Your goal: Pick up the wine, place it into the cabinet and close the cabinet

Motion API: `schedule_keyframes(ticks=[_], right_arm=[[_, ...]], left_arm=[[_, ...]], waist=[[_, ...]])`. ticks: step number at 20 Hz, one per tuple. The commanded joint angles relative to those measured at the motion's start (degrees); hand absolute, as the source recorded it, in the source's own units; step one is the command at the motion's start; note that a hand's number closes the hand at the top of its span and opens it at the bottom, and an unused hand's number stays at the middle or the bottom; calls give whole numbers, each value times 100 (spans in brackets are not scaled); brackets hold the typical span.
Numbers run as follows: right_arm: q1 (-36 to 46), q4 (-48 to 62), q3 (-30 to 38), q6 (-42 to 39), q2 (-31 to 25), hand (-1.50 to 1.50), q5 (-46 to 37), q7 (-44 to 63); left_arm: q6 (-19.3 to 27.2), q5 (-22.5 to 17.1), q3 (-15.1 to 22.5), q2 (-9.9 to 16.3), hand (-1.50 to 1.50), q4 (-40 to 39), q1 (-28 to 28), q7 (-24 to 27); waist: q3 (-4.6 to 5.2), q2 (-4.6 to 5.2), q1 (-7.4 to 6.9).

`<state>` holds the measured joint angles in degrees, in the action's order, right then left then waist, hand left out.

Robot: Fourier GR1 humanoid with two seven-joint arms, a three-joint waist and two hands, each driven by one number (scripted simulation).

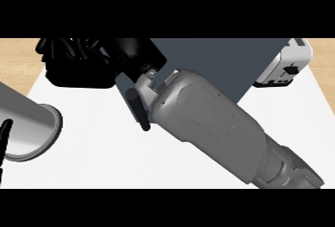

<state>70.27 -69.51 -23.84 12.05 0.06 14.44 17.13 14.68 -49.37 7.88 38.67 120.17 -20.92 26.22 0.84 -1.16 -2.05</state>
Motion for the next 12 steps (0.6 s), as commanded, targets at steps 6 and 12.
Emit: schedule_keyframes(ticks=[6, 12], right_arm=[[-155, 1094, 523, -351, -734, 150, -84, -696], [15, 1452, 388, -301, -581, 150, -271, -866]], left_arm=[[-54, 77, -55, -12, -150, 32, 2, -61], [57, 112, 47, -128, -150, 85, 61, -107]], waist=[[-78, 193, 71], [-77, 179, 112]])
